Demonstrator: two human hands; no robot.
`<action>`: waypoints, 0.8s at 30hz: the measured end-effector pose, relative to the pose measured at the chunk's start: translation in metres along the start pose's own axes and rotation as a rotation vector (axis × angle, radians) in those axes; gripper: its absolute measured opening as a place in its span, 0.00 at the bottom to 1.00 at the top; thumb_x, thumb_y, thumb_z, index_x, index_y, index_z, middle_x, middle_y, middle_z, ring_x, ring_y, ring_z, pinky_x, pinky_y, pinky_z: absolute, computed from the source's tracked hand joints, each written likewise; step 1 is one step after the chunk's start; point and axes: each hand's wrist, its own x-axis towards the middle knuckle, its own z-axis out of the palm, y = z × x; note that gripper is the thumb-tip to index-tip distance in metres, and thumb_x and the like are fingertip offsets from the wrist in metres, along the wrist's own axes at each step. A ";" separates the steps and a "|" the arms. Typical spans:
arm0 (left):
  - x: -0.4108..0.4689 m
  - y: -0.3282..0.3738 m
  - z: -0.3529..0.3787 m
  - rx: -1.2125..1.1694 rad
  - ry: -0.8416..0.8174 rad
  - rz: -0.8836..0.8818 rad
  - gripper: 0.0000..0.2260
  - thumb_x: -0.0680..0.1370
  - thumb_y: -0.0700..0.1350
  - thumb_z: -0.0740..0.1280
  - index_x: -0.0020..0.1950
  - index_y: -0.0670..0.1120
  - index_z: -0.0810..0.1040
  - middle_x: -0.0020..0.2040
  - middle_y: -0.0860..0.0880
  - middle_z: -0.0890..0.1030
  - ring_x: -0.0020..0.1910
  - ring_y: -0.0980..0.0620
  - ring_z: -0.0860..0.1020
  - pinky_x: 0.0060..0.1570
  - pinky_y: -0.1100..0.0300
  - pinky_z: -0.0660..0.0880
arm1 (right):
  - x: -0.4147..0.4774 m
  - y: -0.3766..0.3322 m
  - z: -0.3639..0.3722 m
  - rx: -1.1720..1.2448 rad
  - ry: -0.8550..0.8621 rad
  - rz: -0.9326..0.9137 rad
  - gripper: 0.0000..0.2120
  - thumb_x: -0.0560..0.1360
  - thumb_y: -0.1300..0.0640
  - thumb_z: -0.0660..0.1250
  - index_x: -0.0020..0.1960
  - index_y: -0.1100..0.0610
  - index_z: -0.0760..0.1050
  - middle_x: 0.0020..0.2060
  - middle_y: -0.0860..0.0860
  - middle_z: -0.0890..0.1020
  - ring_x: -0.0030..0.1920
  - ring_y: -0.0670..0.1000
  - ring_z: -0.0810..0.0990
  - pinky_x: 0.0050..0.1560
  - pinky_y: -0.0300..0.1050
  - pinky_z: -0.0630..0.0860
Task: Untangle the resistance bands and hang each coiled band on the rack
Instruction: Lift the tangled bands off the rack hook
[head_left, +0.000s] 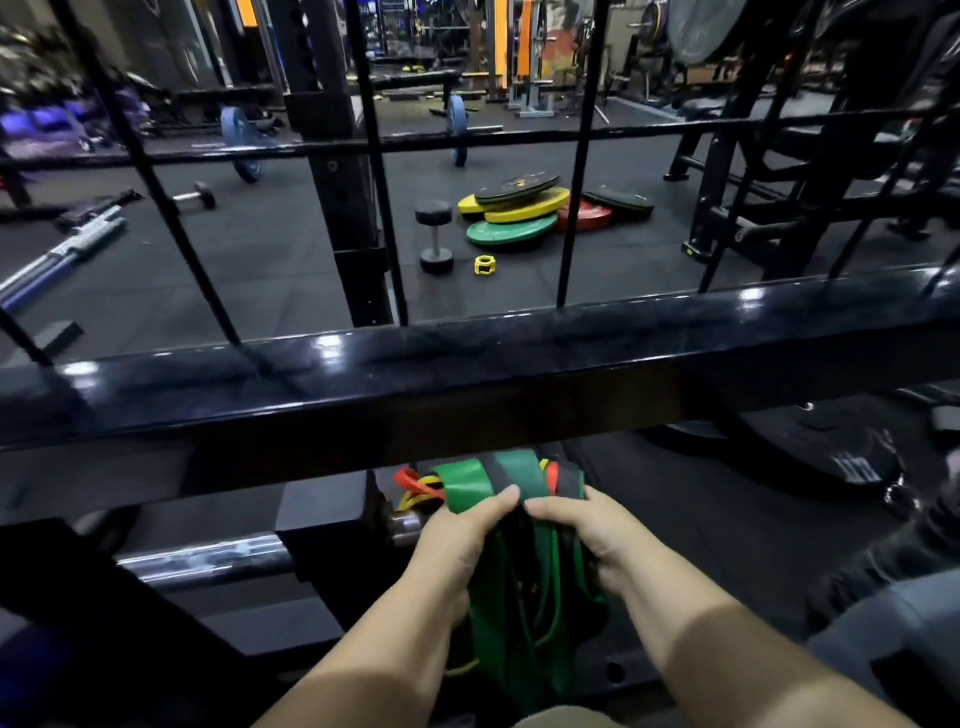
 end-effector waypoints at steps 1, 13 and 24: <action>0.002 0.004 0.007 0.032 -0.020 0.013 0.11 0.74 0.41 0.72 0.56 0.40 0.82 0.50 0.38 0.84 0.49 0.38 0.83 0.54 0.43 0.79 | -0.001 -0.003 -0.004 0.041 0.016 -0.013 0.17 0.66 0.64 0.74 0.54 0.63 0.82 0.48 0.66 0.84 0.47 0.65 0.84 0.51 0.60 0.81; 0.037 -0.002 0.087 0.370 -0.172 0.081 0.06 0.73 0.42 0.74 0.49 0.43 0.84 0.46 0.45 0.86 0.45 0.47 0.84 0.50 0.54 0.81 | -0.016 -0.009 -0.073 0.259 0.243 -0.073 0.27 0.58 0.59 0.76 0.56 0.65 0.81 0.50 0.69 0.83 0.49 0.68 0.83 0.54 0.64 0.79; -0.002 -0.010 0.155 0.305 -0.361 0.115 0.18 0.62 0.45 0.81 0.50 0.48 0.85 0.50 0.43 0.85 0.51 0.41 0.83 0.58 0.41 0.76 | -0.113 -0.056 -0.119 0.206 0.308 -0.167 0.18 0.62 0.64 0.74 0.52 0.63 0.83 0.46 0.65 0.85 0.43 0.63 0.85 0.44 0.53 0.82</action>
